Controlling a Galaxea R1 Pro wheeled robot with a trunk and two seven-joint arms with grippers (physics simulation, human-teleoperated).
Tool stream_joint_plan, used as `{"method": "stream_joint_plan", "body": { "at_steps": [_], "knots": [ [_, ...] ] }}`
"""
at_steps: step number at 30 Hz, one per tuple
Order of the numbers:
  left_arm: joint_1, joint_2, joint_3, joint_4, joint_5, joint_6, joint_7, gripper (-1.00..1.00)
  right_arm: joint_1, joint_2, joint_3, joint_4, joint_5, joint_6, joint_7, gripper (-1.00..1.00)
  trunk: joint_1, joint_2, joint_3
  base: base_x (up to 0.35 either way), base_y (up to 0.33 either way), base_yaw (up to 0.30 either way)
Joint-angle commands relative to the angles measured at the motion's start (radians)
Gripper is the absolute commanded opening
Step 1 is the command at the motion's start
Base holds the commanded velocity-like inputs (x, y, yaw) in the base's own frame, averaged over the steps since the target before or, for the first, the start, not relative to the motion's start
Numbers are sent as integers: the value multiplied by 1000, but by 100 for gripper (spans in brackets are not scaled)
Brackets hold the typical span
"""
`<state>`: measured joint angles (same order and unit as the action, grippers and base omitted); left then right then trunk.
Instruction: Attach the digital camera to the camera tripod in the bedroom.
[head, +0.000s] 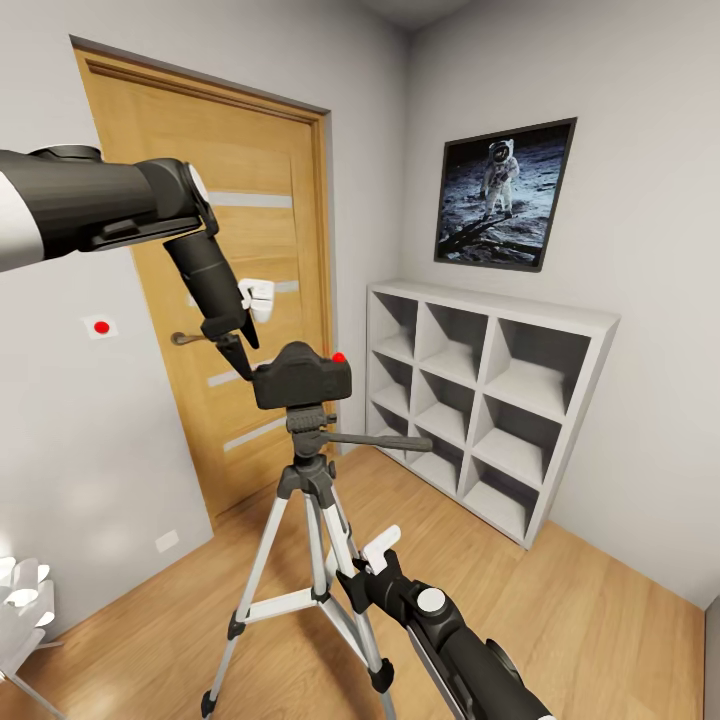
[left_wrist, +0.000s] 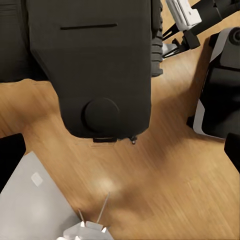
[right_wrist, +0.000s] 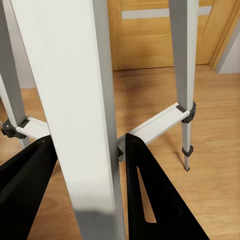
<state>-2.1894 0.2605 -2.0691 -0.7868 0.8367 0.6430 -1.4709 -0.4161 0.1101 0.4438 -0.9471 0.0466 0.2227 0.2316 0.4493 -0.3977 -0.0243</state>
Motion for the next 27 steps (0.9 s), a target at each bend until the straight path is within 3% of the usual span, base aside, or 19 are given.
{"method": "stream_joint_plan", "body": {
  "at_steps": [1, 11, 17, 23, 24, 27],
  "knots": [
    [-3, 1, -5, -2, 7, 11, 0, 100, -1, 0, 1, -1, 4, 6, 5, -100, 1, -2, -3, 0, 0, 0],
    [-3, 6, -5, -1, 7, 10, 0, 100, -1, -2, 2, -6, 4, 6, 5, -100, 1, -2, -3, 0, 0, 0],
    [-3, 37, -2, -1, 6, 11, 2, 100, -1, -2, 2, -7, 4, 6, 5, -100, 1, -2, -3, 0, 0, 0],
    [7, 112, 0, -1, 4, 11, 4, 100, -1, -3, 3, -7, 4, 6, 5, -100, 1, -2, -3, 0, 0, 0],
    [13, 144, 0, -2, 2, 11, 5, 100, -1, -3, 3, -7, 4, 6, 5, -100, 1, -2, -3, 0, 0, 0],
    [21, 191, 0, -5, -2, 11, 6, 100, -1, -3, 3, -7, 4, 6, 5, -100, 1, -2, -3, 0, 0, 0]
  ]
}}
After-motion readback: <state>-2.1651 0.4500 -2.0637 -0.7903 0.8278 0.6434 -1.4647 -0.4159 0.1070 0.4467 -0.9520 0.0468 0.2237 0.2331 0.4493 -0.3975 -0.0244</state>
